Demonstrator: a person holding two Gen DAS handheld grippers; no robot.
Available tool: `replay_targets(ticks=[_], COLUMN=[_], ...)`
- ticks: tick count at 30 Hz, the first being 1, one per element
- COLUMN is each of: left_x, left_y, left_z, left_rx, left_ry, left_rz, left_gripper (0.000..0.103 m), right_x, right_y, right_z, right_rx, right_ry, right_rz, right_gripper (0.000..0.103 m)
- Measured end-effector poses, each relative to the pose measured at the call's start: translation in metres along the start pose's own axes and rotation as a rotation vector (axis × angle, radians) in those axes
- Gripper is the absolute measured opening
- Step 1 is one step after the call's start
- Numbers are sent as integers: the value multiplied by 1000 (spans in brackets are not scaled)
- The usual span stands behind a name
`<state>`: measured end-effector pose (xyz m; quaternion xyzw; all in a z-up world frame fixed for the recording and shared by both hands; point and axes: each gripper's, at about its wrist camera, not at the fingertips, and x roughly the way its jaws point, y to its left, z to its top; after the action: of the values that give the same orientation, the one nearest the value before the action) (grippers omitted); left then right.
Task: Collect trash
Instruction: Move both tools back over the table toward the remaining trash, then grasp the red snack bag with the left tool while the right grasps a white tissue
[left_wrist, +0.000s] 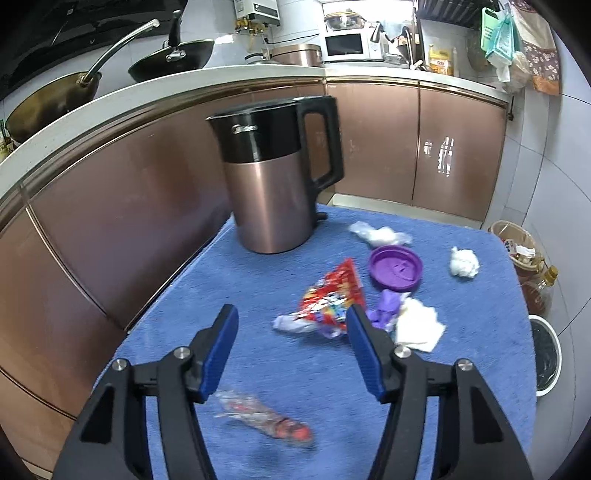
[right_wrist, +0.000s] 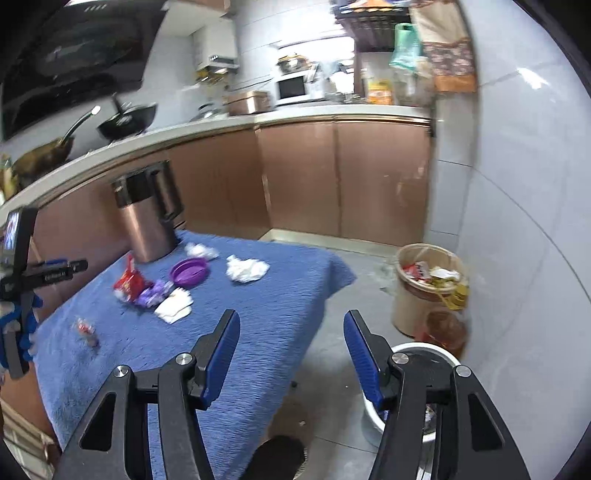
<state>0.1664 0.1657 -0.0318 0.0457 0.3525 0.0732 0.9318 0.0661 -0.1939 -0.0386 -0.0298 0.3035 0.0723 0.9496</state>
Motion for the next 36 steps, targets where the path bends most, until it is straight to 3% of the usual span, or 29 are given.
replay_targets(ticks=[3,7,13,19,22,24,27,32,36], left_x=[4,15,51,93,112,125,138,142,135], left_y=[13,22,-1,-27,-30,-25,-13,-3,2], left_z=[-1,-5,4,22,24,24,19,14,14], left_rx=[8,-22,-64,-66,-75,-103,-145,-151,-152], left_ry=[5,34,62,83,102,131,166,170,151], left_rz=[-8,-88,-188,-210,-187,-203,-248,-281,-294], left_gripper=[59,59,64,65,64,42,29,12,8], right_x=[19,53,103,157,182,196,217,247,261], right_y=[21,46,72,92,105,116,133,152,160], right_z=[2,7,16,20,22,22,21,16,5], right_rx=[-51,-89,-126,-161,-178,-196,-227,-256,-279], right_ry=[29,79,152,227,261,277,304,348,389], right_rz=[57,137,212,279,308,324,351,382,365], right_gripper=[57,57,57,61,61,61,61,61,56])
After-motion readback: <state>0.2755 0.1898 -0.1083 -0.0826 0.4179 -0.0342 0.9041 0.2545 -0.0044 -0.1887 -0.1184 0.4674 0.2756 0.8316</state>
